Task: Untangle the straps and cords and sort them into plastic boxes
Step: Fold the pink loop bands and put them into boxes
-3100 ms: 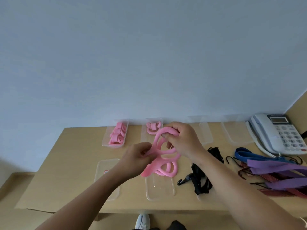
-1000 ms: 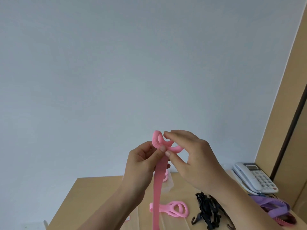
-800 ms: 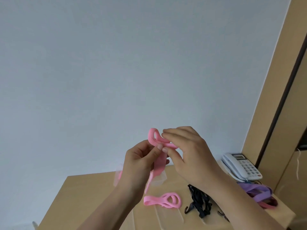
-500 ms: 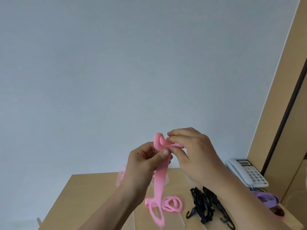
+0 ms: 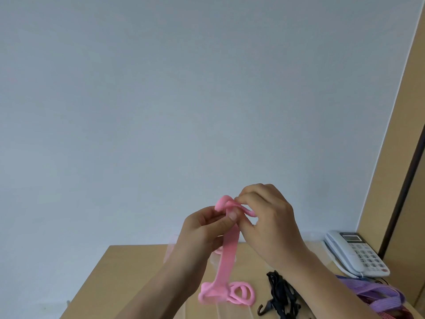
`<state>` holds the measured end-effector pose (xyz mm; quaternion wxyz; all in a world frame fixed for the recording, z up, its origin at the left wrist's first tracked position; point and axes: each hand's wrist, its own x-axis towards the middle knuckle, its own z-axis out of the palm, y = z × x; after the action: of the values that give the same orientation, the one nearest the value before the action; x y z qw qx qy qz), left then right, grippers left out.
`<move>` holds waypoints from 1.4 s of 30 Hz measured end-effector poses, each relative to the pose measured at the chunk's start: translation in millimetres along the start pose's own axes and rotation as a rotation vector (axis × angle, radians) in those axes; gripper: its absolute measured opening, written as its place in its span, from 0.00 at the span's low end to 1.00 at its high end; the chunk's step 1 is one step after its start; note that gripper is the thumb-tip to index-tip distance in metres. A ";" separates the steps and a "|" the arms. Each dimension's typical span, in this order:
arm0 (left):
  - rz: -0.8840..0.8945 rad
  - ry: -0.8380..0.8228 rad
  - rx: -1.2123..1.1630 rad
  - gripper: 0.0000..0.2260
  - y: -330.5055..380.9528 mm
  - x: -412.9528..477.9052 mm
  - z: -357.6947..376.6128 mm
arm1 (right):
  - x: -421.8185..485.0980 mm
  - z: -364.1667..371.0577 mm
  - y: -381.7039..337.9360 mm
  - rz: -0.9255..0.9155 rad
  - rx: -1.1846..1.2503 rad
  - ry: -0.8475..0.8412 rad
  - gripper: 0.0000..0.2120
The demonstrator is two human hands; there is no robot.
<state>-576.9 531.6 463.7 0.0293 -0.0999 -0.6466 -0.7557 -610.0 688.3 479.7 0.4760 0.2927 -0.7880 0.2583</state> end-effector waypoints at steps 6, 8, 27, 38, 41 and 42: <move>0.005 -0.020 -0.007 0.17 3.9 0.3 11.4 | -14.3 -4.0 7.8 -0.100 0.017 0.047 0.08; 0.015 -0.023 0.005 0.16 3.2 1.9 12.7 | -15.8 -7.9 10.2 -0.109 0.007 0.048 0.09; 0.054 0.096 0.133 0.17 -4.4 7.1 30.7 | -4.1 -32.6 16.1 0.291 0.252 -0.323 0.08; -0.178 0.005 -0.219 0.16 -29.9 14.6 31.2 | -15.1 -24.6 24.7 0.365 0.282 -0.107 0.11; -0.235 -0.028 -0.067 0.10 -35.0 11.0 35.9 | -15.4 -23.8 30.3 0.371 0.277 -0.069 0.13; -0.249 -0.028 -0.055 0.08 -35.4 9.7 37.7 | -14.8 -24.2 32.4 0.365 0.271 -0.064 0.13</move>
<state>-588.2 575.2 436.5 -0.0768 -0.0302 -0.6334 -0.7694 -612.9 730.6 472.2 0.3525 0.2145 -0.8007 0.4342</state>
